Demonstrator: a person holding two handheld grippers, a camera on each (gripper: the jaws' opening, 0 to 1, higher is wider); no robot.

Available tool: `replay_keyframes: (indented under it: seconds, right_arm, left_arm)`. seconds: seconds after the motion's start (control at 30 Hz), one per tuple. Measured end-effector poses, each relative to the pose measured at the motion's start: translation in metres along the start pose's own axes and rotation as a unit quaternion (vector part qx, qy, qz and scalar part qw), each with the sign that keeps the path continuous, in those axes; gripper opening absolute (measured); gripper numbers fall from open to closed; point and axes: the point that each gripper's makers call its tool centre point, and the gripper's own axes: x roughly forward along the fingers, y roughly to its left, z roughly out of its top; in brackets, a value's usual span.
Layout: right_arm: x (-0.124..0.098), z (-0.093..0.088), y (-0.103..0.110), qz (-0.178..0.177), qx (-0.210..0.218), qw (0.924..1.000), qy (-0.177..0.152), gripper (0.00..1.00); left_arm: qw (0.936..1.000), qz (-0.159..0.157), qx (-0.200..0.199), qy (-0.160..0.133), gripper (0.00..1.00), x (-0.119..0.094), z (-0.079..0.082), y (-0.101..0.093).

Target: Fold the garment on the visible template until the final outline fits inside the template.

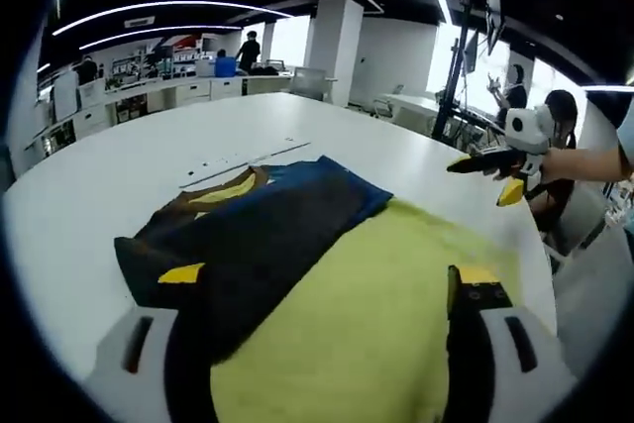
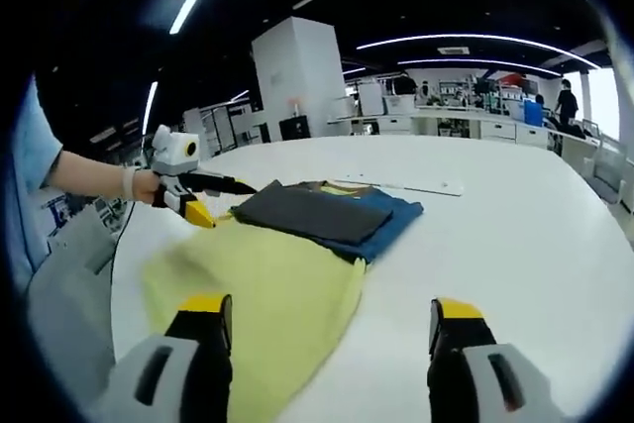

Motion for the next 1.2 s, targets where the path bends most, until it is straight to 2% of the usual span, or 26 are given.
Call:
replay_keyframes:
  seconds: [0.13, 0.4, 0.63, 0.77, 0.93, 1.2]
  right_arm:
    - [-0.001, 0.002, 0.005, 0.002, -0.005, 1.0000, 0.001, 0.80]
    - [-0.002, 0.007, 0.011, 0.004, -0.013, 0.9999, 0.003, 0.79]
    - [-0.005, 0.006, 0.017, 0.009, -0.008, 0.9999, 0.005, 0.71]
    - [-0.009, 0.001, 0.021, 0.013, -0.005, 0.9998, 0.010, 0.66]
    - [-0.013, -0.006, 0.024, 0.015, -0.005, 0.9997, 0.018, 0.64]
    - [-0.023, -0.020, 0.032, 0.018, 0.004, 0.9994, 0.028, 0.58]
  left_arm:
    - [0.9999, 0.009, -0.006, 0.000, 0.95, -0.019, -0.010, 0.000]
    - [0.9996, 0.023, -0.015, -0.004, 0.94, -0.042, -0.020, 0.002]
    - [0.9990, 0.036, -0.024, -0.007, 0.91, -0.059, -0.025, 0.004]
    - [0.9984, 0.045, -0.031, -0.010, 0.88, -0.072, -0.032, 0.005]
    - [0.9972, 0.061, -0.041, -0.013, 0.84, -0.089, -0.041, 0.006]
    - [0.9961, 0.066, -0.058, -0.011, 0.74, -0.112, -0.062, -0.005]
